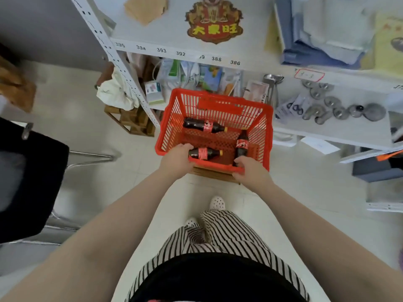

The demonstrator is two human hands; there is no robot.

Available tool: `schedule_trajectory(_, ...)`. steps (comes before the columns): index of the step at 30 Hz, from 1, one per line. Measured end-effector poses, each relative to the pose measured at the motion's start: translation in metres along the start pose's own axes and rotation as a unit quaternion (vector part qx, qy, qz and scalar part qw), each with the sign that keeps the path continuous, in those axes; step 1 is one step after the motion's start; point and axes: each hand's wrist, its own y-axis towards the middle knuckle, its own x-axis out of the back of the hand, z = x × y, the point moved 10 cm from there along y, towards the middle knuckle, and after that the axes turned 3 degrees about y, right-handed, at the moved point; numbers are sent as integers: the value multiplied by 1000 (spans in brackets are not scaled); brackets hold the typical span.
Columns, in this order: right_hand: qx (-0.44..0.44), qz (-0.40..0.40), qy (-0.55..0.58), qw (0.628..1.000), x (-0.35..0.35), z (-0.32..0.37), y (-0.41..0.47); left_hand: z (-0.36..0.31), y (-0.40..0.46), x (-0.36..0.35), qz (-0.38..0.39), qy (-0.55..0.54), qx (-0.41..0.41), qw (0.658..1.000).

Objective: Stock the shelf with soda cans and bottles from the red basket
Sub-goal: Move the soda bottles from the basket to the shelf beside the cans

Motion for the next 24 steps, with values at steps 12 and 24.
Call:
schedule_trajectory(12,-94,64,82,990,-59,-5,168,32,189,-22,42,49,-27,998)
schedule_trajectory(24,-350,108,248,897,-193,-65,237,69,339,-111,100,149,-103,978)
